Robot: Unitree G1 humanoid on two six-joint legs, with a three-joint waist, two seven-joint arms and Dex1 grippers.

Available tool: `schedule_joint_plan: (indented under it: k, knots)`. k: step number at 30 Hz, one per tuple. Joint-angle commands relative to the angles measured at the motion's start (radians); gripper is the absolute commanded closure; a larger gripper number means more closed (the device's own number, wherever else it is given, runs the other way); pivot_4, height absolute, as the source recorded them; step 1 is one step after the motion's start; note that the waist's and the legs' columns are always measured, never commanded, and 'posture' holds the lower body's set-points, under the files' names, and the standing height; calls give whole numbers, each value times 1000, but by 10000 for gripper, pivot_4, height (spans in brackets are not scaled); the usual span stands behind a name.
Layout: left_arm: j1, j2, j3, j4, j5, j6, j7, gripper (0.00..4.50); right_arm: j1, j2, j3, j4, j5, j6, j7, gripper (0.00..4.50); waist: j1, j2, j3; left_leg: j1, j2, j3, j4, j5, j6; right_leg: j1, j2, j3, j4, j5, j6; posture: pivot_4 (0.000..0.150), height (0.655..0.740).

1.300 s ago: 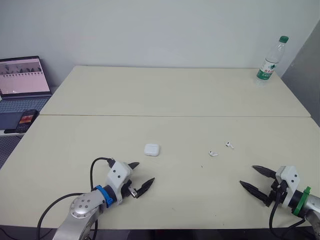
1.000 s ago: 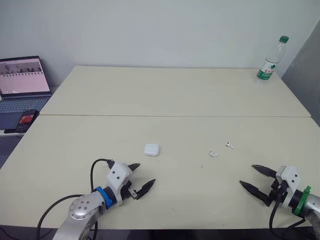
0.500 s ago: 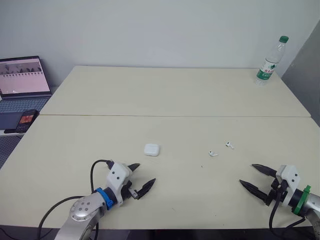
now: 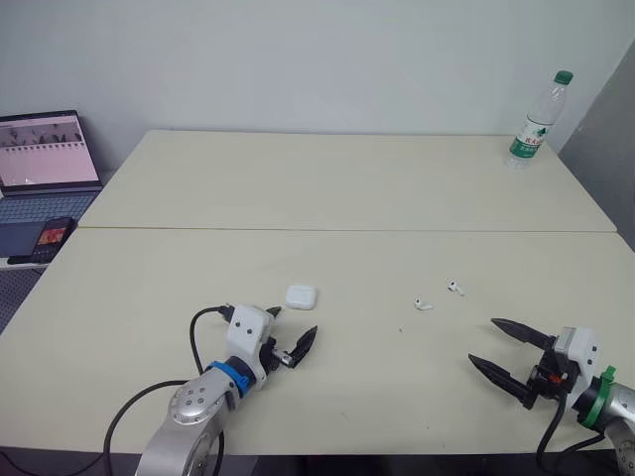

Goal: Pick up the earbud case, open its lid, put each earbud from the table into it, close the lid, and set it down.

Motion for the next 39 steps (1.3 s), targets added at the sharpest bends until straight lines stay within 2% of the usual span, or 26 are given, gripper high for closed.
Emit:
schedule_joint_plan:
  k: [1, 8, 15, 21, 24, 28, 35, 39]
  knots:
    - [-41, -31, -10, 0, 23, -5, 43, 0, -6, -1, -21, -48, 29, -8, 4, 685, 0, 0, 0, 0, 0, 0, 0, 0, 0, 0, 0, 0, 0, 0, 0, 1500, 7362]
    - [-123, -101, -49, 72, 67, 19, 116, 0, -10, 10, -10, -72, 31, 6, -14, 685, 1, 0, 0, 0, -1, 0, 0, 0, 0, 0, 0, 0, 0, 0, 1, 1500, 7362]
    - [-146, -97, -71, 94, 152, 59, 179, 0, -10, 8, -17, -86, 40, 19, -23, 685, -1, 0, 0, 0, 0, 0, 0, 0, 0, 0, 1, 0, 0, 0, 1, 1500, 7362]
    - [-151, -106, -63, 101, 156, 47, 179, 0, -13, 10, -16, -87, 39, 23, -26, 685, -1, 0, 0, 0, 0, 0, 0, 0, 0, 0, 1, 0, 0, 0, 1, 1500, 7362]
    - [-146, -109, -63, 98, 156, 35, 181, 5886, -13, 13, -14, -89, 38, 25, -29, 0, -1, 0, 0, 0, 0, 0, 0, 0, 0, 0, 1, 1, 0, 0, 1, 1500, 7362]
    - [-145, -106, -57, 99, 151, 32, 176, 17637, -14, 14, -14, -92, 36, 28, -35, 0, 0, 0, 0, 0, 0, 0, 0, 0, 0, 0, 1, 1, 0, 0, 1, 1500, 7362]
    - [-164, -94, -58, 116, 117, -29, 95, 17690, -20, 24, -5, -126, 37, 73, -101, 0, 0, 0, 0, 0, 0, 0, 0, 0, 0, 0, 1, 0, 0, 0, 1, 1500, 7362]
    - [-222, -78, -87, 165, 94, -147, -26, 17690, -65, 39, 15, -237, 135, 296, -246, 0, 0, 0, 0, 0, 0, 0, 0, 0, 0, 0, 1, 1, 1, 1, 1, 1500, 7362]
